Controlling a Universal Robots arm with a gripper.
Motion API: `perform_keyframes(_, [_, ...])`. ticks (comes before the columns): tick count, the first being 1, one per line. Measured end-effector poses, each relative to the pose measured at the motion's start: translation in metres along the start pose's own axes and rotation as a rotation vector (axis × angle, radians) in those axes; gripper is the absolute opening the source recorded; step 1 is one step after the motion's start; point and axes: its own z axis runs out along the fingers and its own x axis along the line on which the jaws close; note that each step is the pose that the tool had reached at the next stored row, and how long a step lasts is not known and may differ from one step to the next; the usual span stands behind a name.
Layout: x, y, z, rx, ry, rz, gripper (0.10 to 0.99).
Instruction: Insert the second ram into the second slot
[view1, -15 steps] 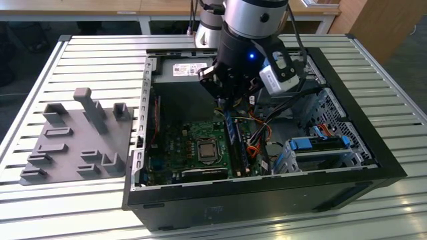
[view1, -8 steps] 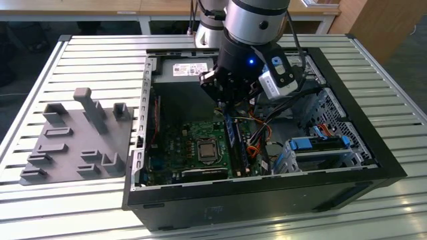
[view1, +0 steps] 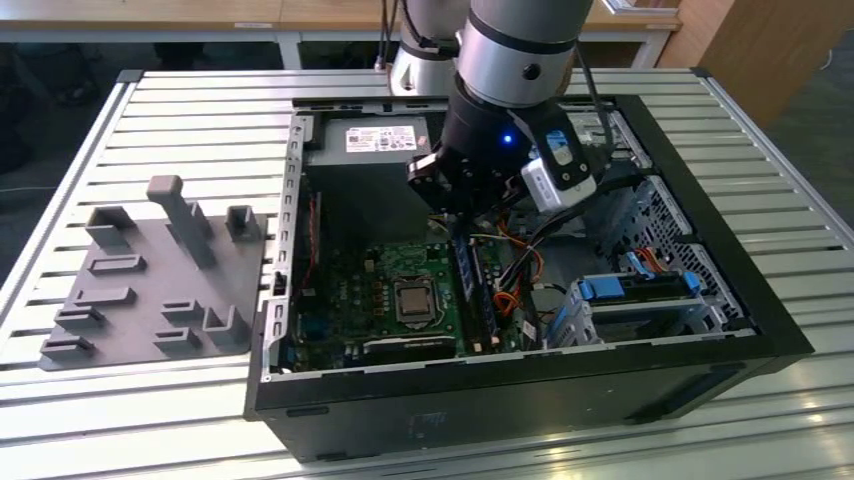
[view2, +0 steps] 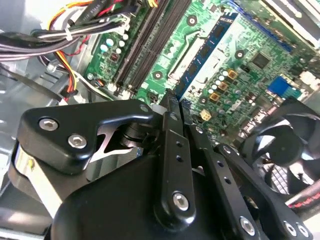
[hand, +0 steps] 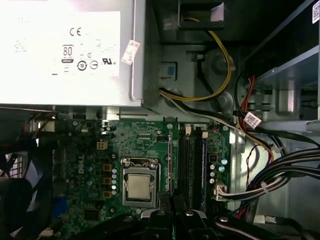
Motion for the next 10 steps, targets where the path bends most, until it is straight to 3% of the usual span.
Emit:
perform_keyframes(3, [-0.0046, -0.0001, 0.0049, -0.002, 0.0000, 0.001, 0.137])
perform_keyframes(10, [-0.0049, -0.0001, 0.0068, -0.002, -0.0019, 0.003, 0.137])
